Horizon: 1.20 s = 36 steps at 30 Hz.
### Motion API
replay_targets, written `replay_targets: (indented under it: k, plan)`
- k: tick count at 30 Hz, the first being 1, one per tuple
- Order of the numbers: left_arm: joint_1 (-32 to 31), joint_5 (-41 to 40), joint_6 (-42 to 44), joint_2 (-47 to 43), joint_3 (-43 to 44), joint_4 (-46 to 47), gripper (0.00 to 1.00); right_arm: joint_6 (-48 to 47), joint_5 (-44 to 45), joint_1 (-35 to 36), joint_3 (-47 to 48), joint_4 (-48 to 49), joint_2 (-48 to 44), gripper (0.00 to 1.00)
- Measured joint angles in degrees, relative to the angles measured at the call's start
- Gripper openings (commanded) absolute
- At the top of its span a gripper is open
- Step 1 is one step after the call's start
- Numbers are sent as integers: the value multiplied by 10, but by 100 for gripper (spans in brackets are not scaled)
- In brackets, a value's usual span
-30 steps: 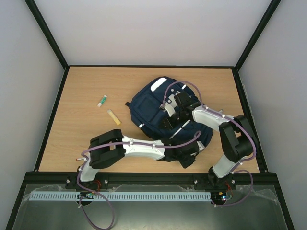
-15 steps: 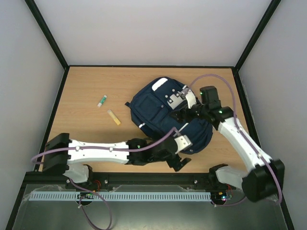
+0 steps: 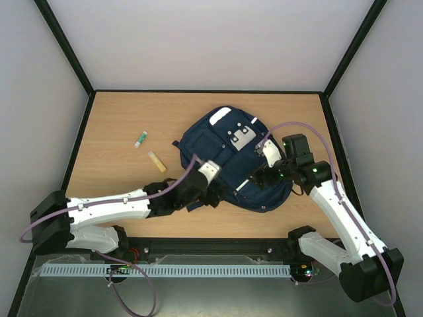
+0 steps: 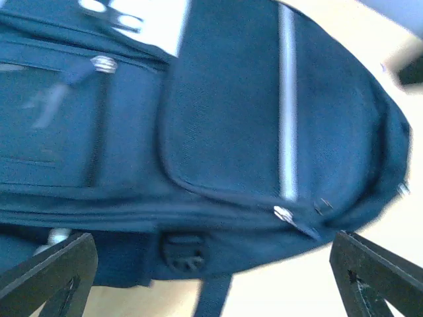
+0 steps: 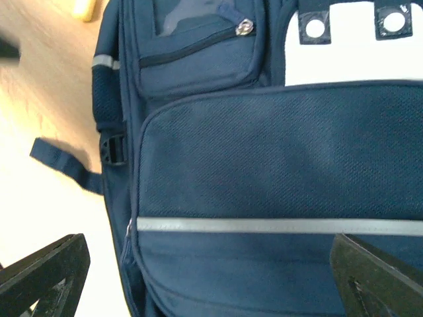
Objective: Pack the student bag
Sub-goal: Zip the student bag at the center of the board.
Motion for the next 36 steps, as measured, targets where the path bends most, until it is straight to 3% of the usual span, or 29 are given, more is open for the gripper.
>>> replay_targets:
  k: [4, 7, 18, 19, 23, 27, 36]
  plan:
    - [71, -9, -51, -10, 7, 0, 99, -20, -9, 0, -9, -23, -49, 100]
    - [117, 31, -64, 3, 22, 3, 99, -40, -23, 0, -10, -23, -91, 100]
    - [116, 66, -32, 27, 37, 59, 99, -102, -45, 0, -38, -46, -146, 100]
    - [129, 87, -36, 33, 37, 76, 97, -111, -52, 0, -38, -54, -147, 100]
    - [164, 172, -26, 69, 31, 146, 70, -113, -45, 0, -35, -67, -140, 100]
    - [136, 233, 24, 103, 17, 189, 52, -93, 5, 0, -35, -64, -123, 100]
    - [26, 310, 213, 190, 25, 152, 50, -78, 82, 0, -43, -63, -39, 100]
